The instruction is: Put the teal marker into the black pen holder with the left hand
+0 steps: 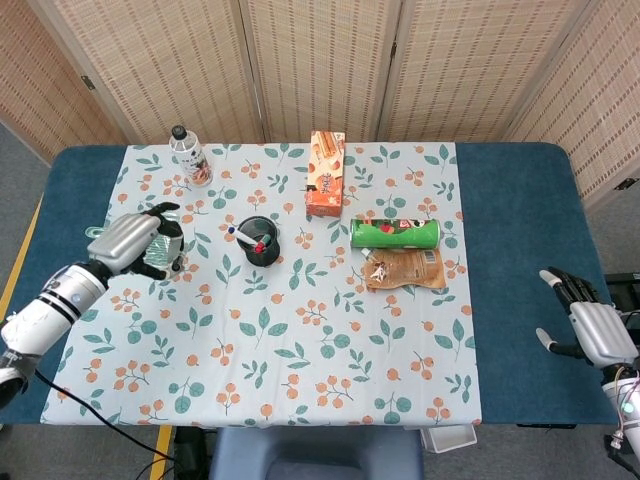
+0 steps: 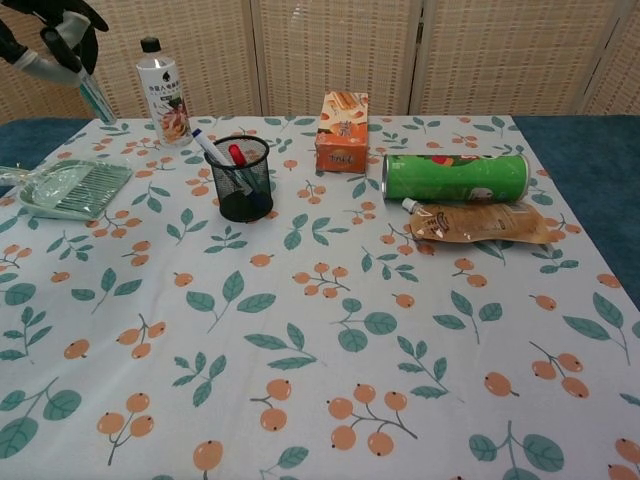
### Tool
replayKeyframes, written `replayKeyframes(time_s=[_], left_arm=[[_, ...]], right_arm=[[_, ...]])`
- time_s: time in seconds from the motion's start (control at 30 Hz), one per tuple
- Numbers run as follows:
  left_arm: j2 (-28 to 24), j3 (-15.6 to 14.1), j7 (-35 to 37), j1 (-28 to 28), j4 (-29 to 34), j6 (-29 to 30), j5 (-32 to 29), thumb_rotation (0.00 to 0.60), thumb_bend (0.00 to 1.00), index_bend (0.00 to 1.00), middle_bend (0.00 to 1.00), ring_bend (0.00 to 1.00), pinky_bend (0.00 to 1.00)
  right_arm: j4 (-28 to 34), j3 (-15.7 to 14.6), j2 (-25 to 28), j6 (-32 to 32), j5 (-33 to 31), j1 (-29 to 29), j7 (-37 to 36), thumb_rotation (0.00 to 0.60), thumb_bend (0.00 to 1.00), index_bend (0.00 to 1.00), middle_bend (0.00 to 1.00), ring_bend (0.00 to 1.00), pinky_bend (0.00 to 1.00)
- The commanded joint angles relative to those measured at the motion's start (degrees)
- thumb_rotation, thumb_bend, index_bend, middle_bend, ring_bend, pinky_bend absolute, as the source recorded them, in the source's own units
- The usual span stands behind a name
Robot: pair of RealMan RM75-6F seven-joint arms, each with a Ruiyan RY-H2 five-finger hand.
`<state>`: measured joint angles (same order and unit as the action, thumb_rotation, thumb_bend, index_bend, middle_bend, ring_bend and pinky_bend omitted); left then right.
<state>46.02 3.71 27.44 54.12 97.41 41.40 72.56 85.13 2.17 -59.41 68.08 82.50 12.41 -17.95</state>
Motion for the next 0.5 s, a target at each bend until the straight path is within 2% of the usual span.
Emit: replayKeyframes(time_s=[0.03, 0.23, 0.5], left_arm=[[-5.50, 6.35, 8.89, 5.84, 1.39, -14.72, -11.14, 0.600, 0.32, 0.69, 0.51, 0.12, 0.26], [-3.33, 11.46, 14.00, 11.22, -4.81, -28.50, -18.19, 0.600, 0.32, 0.69, 0.51, 0.12, 0.26], [4.94, 14.98, 14.58, 13.76, -13.79, -33.09, -21.63, 0.600, 0.32, 0.69, 0.51, 0.12, 0.26]], right_arm=[[-0.20, 0.07, -0.07, -0.20, -0.17, 0.09, 0.00, 0.600, 0.33, 0.03, 0.00, 0.00, 0.00], [-0.64, 0.49, -0.58, -0.91, -1.33, 0.41, 0.87, 0.600, 0.33, 0.03, 0.00, 0.00, 0.00], [-0.57, 0.54, -0.76, -1.00, -1.87, 0.30, 1.59, 0.600, 0.33, 0.03, 0.00, 0.00, 0.00]])
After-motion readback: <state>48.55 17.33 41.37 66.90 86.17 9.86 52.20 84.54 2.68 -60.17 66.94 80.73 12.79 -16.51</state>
